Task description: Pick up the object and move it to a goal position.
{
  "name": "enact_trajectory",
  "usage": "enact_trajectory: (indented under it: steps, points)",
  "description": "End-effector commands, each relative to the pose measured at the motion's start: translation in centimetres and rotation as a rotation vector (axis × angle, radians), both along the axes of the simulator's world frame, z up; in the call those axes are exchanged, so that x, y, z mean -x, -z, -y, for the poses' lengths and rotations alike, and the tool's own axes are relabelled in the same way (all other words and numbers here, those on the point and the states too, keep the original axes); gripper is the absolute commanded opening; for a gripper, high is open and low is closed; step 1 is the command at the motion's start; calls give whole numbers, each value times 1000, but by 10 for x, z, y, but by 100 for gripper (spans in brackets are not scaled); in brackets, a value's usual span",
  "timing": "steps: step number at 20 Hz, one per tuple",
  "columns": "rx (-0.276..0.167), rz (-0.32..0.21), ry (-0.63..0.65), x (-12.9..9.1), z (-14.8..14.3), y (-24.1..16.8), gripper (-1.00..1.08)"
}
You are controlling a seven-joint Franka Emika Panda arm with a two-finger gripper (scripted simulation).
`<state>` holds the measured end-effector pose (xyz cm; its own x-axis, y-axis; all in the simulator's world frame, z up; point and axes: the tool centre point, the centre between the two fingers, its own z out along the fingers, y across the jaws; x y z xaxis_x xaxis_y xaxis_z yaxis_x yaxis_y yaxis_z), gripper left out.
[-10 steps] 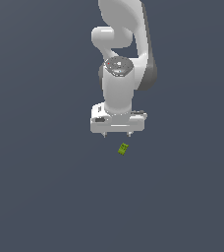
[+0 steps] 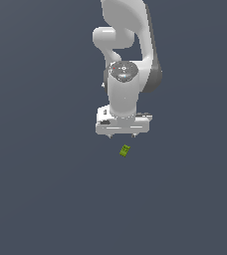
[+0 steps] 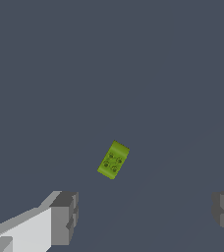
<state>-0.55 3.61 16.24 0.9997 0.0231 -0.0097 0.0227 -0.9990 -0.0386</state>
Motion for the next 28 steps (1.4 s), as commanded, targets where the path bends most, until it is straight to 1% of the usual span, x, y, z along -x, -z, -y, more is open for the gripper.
enact_trajectory:
  steps: [1, 7, 14, 20, 28]
  points:
    - [-7, -7, -2, 2, -4, 1, 100]
    - [-5, -5, 7, 2, -3, 3, 100]
    - [-1, -7, 73, 2, -7, 16, 100]
    - [7, -8, 176, 4, -12, 36, 100]
    - [23, -6, 358, 10, -19, 70, 100]
